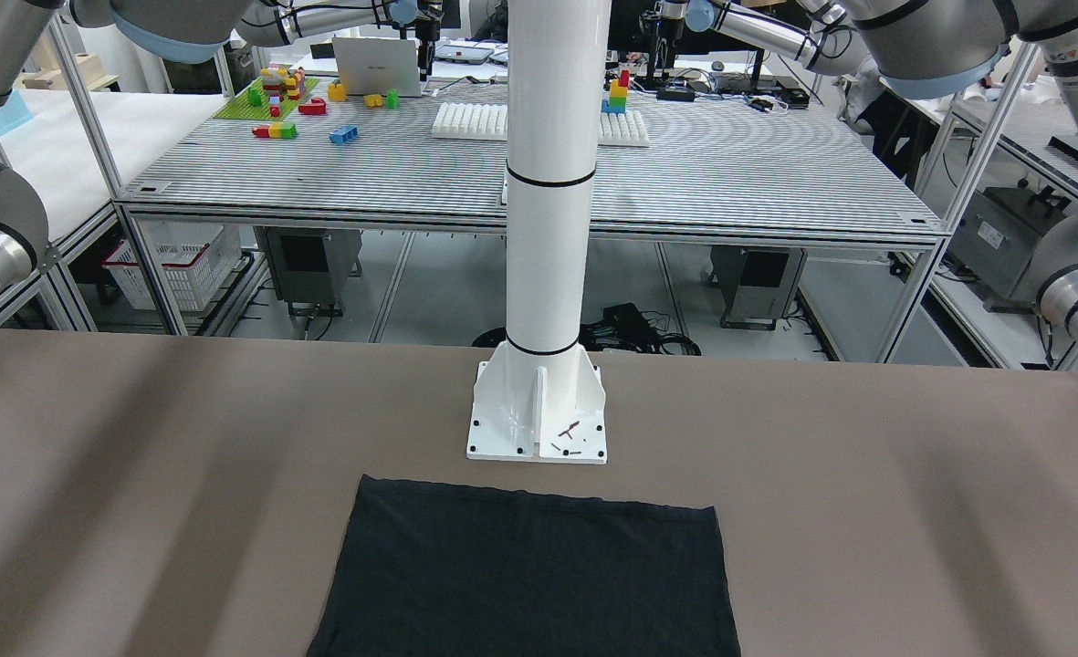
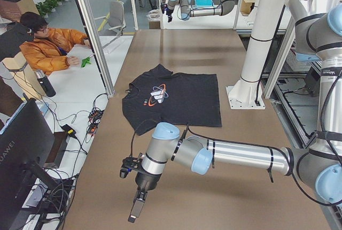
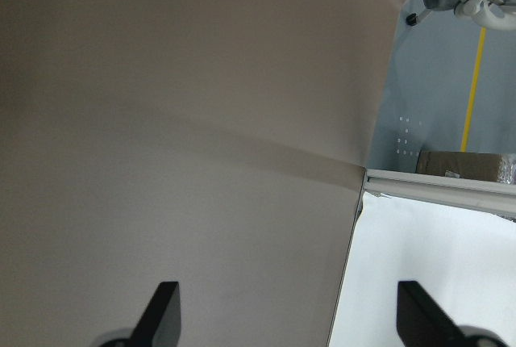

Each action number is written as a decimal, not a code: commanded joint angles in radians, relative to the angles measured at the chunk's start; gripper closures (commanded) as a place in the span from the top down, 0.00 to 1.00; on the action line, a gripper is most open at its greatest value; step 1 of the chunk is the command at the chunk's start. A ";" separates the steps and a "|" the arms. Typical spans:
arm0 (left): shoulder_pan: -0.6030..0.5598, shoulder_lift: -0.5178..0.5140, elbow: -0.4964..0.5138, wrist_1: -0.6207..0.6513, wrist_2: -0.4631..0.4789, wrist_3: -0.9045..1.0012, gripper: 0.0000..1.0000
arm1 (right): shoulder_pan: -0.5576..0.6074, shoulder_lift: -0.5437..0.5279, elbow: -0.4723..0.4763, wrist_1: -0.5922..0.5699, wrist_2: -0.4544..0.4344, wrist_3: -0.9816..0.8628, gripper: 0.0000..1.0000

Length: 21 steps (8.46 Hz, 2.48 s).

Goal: Fold clothes

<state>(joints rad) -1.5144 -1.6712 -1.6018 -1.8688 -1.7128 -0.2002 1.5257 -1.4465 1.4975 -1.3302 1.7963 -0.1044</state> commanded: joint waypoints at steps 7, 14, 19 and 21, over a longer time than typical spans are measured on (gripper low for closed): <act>-0.007 0.030 -0.053 -0.001 0.082 -0.007 0.95 | -0.002 0.011 0.088 -0.081 0.037 0.012 0.94; 0.005 -0.008 -0.069 0.010 0.052 -0.007 0.95 | -0.006 0.077 0.116 -0.155 0.067 0.012 0.94; 0.069 -0.178 -0.049 -0.003 -0.276 -0.010 0.95 | -0.012 0.144 0.116 -0.145 0.147 0.057 0.94; 0.095 -0.258 0.031 -0.071 -0.396 -0.091 0.95 | -0.019 0.173 0.112 -0.141 0.193 0.084 0.94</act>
<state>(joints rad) -1.4444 -1.8561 -1.6386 -1.8818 -2.0018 -0.2274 1.5138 -1.3013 1.6140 -1.4754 1.9489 -0.0449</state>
